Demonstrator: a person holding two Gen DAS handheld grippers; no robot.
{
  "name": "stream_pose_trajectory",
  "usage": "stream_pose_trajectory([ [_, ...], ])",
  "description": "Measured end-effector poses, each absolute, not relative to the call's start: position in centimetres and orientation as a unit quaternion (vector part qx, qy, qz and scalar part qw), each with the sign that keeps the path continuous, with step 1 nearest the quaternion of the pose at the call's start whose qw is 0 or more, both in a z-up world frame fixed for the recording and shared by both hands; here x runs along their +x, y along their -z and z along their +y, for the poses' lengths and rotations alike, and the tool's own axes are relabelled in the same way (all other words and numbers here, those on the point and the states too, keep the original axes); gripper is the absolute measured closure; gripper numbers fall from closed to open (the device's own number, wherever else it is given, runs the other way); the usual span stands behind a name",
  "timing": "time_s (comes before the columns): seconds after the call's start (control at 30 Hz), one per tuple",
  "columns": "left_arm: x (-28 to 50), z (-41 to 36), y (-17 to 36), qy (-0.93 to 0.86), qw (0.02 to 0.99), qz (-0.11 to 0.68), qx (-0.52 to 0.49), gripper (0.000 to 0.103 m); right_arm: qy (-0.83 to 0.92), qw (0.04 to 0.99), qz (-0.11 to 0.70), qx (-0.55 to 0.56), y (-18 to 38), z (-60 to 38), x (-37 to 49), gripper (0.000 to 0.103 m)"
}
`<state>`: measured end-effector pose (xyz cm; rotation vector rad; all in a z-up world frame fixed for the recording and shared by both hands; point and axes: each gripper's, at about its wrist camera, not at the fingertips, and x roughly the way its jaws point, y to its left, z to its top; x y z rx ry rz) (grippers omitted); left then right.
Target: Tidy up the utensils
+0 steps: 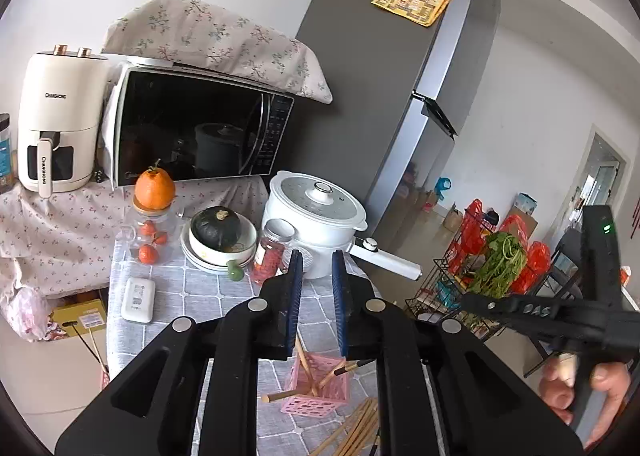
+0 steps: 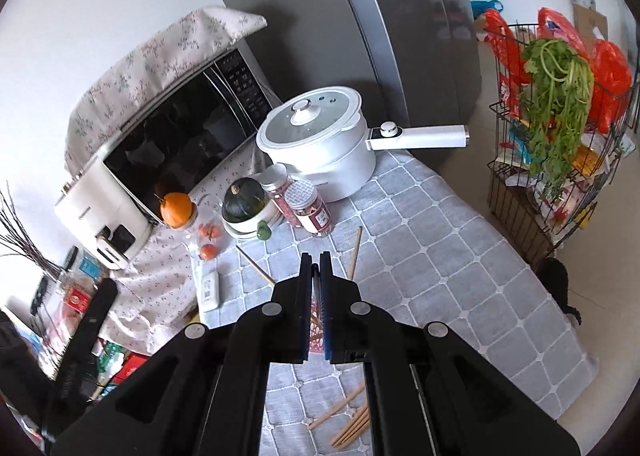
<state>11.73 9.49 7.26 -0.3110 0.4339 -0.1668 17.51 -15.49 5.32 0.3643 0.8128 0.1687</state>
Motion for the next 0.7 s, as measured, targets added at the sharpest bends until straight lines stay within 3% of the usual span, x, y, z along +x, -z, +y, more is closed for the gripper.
stream_pose_trajectory([
  [0.27, 12.2, 9.3, -6.5, 0.085, 0.957, 0.23, -0.152, 0.084, -0.075, 0.892, 0.415, 0.162, -2.4, -13.4, 19.6, 0.094],
  [0.33, 12.3, 9.0, -6.3, 0.086, 0.957, 0.233, -0.148, 0.081, -0.072, 0.891, 0.417, 0.165, -1.9, -13.4, 19.6, 0.086],
  [0.4, 12.2, 8.9, -6.2, 0.086, 0.957, 0.234, -0.146, 0.078, -0.063, 0.895, 0.41, 0.162, -1.7, -13.6, 19.3, 0.065],
  [0.63, 11.9, 7.7, -6.0, 0.091, 0.959, 0.237, -0.129, 0.061, -0.027, 0.909, 0.39, 0.147, -1.2, -15.6, 17.4, 0.05],
  [0.7, 11.7, 7.1, -5.8, 0.094, 0.959, 0.238, -0.12, 0.052, -0.014, 0.912, 0.383, 0.148, -0.7, -16.5, 16.6, 0.039],
])
